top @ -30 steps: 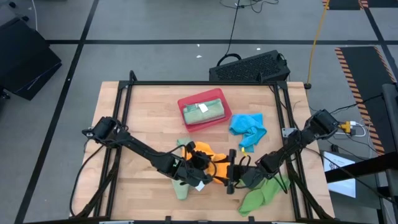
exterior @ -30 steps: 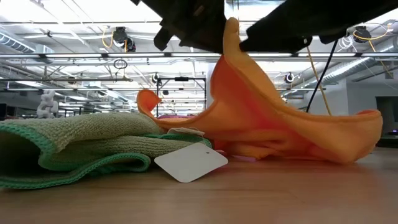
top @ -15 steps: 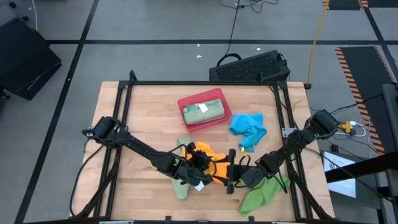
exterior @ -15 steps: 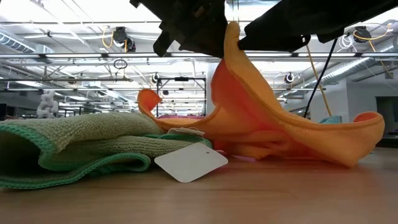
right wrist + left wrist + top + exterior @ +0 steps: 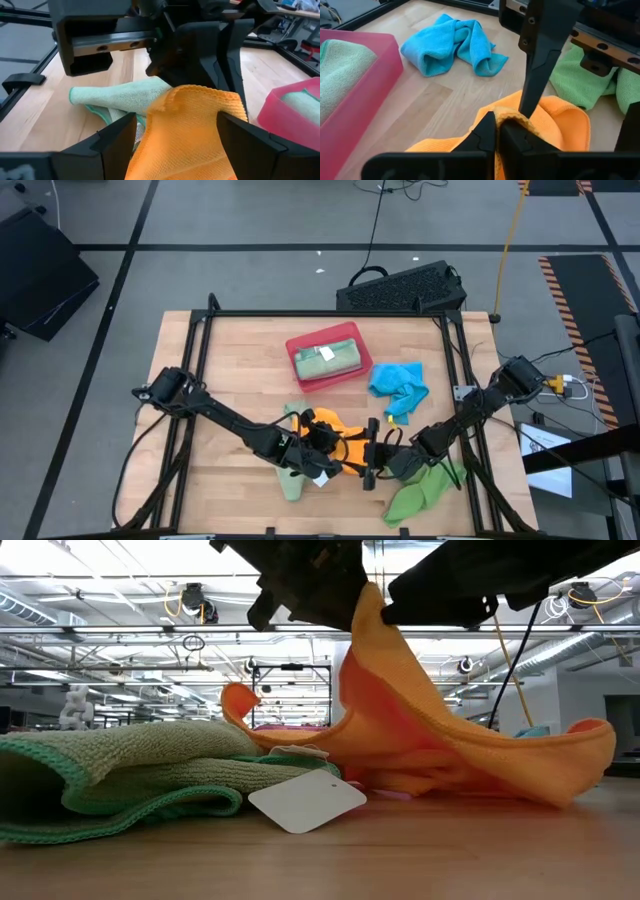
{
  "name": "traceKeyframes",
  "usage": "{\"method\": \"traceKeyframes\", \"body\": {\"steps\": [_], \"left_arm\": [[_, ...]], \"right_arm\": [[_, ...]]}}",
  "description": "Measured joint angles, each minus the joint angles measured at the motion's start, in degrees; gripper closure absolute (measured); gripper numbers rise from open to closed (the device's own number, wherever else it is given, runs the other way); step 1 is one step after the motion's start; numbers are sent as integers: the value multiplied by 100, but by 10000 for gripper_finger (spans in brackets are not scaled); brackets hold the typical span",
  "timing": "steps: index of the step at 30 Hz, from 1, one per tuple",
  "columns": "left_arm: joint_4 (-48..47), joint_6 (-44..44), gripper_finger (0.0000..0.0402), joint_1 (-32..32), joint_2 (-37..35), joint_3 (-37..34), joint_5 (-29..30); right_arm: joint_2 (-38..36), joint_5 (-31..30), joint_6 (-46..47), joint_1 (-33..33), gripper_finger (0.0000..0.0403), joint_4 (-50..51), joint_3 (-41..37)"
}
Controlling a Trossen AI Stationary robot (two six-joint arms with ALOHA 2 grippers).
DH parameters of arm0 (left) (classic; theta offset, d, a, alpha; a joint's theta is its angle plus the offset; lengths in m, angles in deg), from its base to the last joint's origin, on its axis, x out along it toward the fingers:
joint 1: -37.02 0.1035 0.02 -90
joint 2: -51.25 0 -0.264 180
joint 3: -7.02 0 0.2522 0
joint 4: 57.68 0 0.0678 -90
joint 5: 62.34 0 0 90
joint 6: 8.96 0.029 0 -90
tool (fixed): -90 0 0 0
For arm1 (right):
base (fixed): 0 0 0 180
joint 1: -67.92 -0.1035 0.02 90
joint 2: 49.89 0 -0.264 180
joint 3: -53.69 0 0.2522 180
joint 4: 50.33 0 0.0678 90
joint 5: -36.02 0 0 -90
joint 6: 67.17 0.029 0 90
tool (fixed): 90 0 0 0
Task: Fold microfiber towels
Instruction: Fold the yellow microfiber cloth
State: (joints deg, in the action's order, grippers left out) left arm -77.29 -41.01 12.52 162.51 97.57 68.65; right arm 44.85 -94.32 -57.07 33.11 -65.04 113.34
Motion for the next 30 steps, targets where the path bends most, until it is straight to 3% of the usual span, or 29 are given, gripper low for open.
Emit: {"method": "traceKeyframes", "body": {"steps": [18,26,30], "left_arm": [[-15,-100,389,10,0,-4,82],[18,-281,391,12,0,-4,91],[24,-295,394,17,0,-4,101]], "right_arm": [[638,-22,-335,39,143,-1211,-2],[638,10,-395,56,212,-1335,-2],[638,310,-393,126,254,-1333,-2]]}}
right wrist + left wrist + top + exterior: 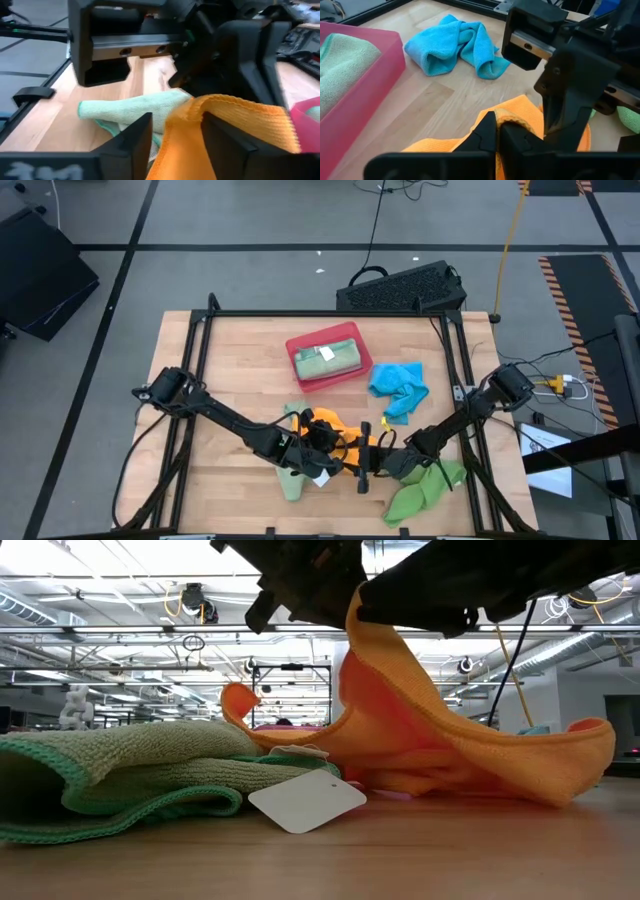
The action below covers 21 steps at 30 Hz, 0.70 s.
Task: Fold microfiber towels
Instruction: Fold the yellow microfiber cloth
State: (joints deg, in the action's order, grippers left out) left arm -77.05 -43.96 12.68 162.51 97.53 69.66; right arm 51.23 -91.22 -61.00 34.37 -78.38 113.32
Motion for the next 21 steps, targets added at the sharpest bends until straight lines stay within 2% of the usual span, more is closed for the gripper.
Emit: {"method": "traceKeyframes", "body": {"steps": [11,21], "left_arm": [[-23,239,396,-14,0,0,-83],[-35,330,392,-50,0,2,-94]], "right_arm": [[-32,131,-218,40,391,269,0],[-510,455,219,-6,391,1158,0]]}}
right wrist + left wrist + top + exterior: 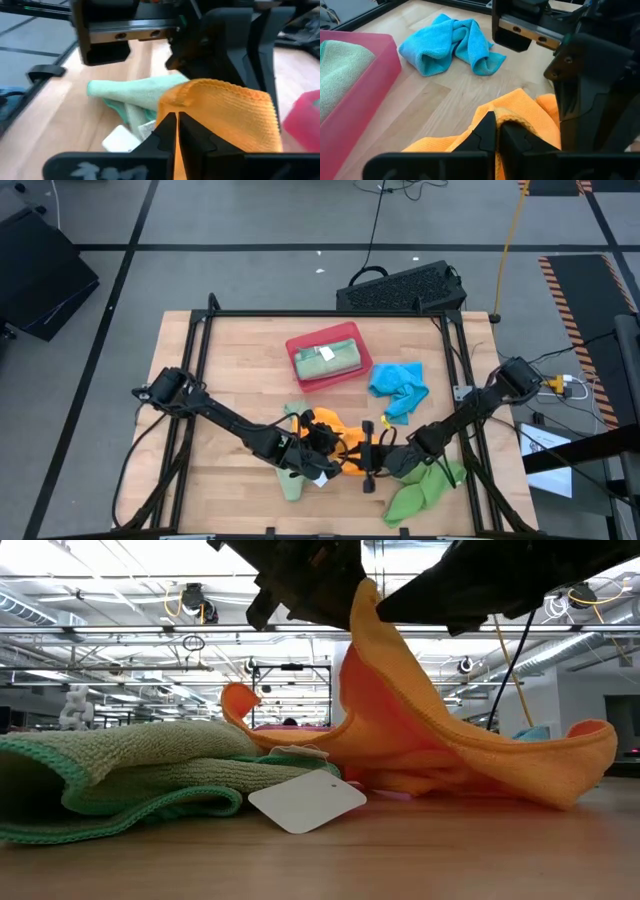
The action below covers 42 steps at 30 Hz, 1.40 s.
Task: Fold microfiber towels
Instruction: Fold the yellow microfiber cloth
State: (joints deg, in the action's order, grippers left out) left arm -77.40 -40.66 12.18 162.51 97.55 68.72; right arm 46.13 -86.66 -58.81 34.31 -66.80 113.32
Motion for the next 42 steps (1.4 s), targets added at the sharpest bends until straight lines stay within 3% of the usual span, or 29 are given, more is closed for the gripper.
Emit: {"method": "traceKeyframes", "body": {"steps": [4,13,19,25,30,39,42], "left_arm": [[-2,8,395,0,0,0,-7],[8,-14,397,7,0,0,-7],[11,-42,387,7,0,0,-14],[15,-31,396,7,0,0,-59],[20,43,390,7,0,2,-83],[4,71,387,-4,0,2,-114],[4,208,386,-17,0,2,-206]], "right_arm": [[-13,-3,143,-4,360,47,0],[-13,-18,291,26,231,-286,0],[-13,-18,14,28,206,-294,0],[-13,12,-48,137,235,-295,0],[-13,450,-48,245,275,-294,0],[-13,497,-351,272,393,-243,0],[-41,633,-326,265,393,-112,0]]}}
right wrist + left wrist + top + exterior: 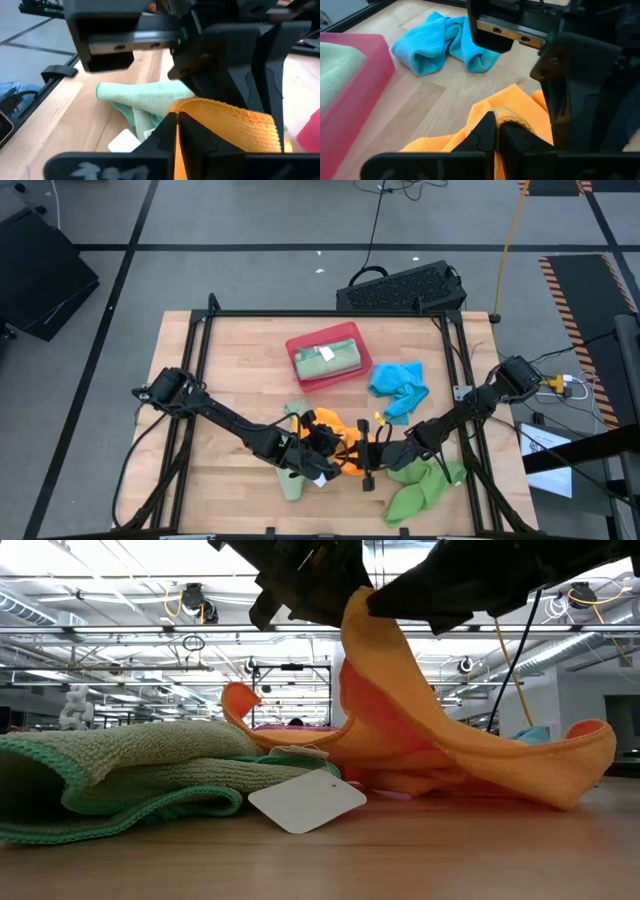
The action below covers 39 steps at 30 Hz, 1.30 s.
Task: Fold microfiber towels
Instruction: Fold the yellow microfiber cloth
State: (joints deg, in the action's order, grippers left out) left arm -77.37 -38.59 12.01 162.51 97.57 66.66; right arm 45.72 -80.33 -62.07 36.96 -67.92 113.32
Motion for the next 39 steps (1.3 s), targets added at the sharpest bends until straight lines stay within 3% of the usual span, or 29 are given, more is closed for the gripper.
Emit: {"method": "traceKeyframes", "body": {"steps": [7,17,22,31,39], "left_arm": [[-6,89,374,-104,0,0,-165],[-98,107,264,-260,0,0,-465],[-432,76,231,-407,0,0,-460],[-1670,-416,220,-761,-110,2,-245],[-2624,-441,220,-1147,-208,-4,572]], "right_arm": [[-576,269,170,-75,400,1142,-2],[-1506,260,533,-474,402,3066,-2],[-1717,240,641,-593,402,3823,-2],[-1763,240,811,-590,402,4453,-2],[-1763,229,874,-590,403,4959,-2]]}}
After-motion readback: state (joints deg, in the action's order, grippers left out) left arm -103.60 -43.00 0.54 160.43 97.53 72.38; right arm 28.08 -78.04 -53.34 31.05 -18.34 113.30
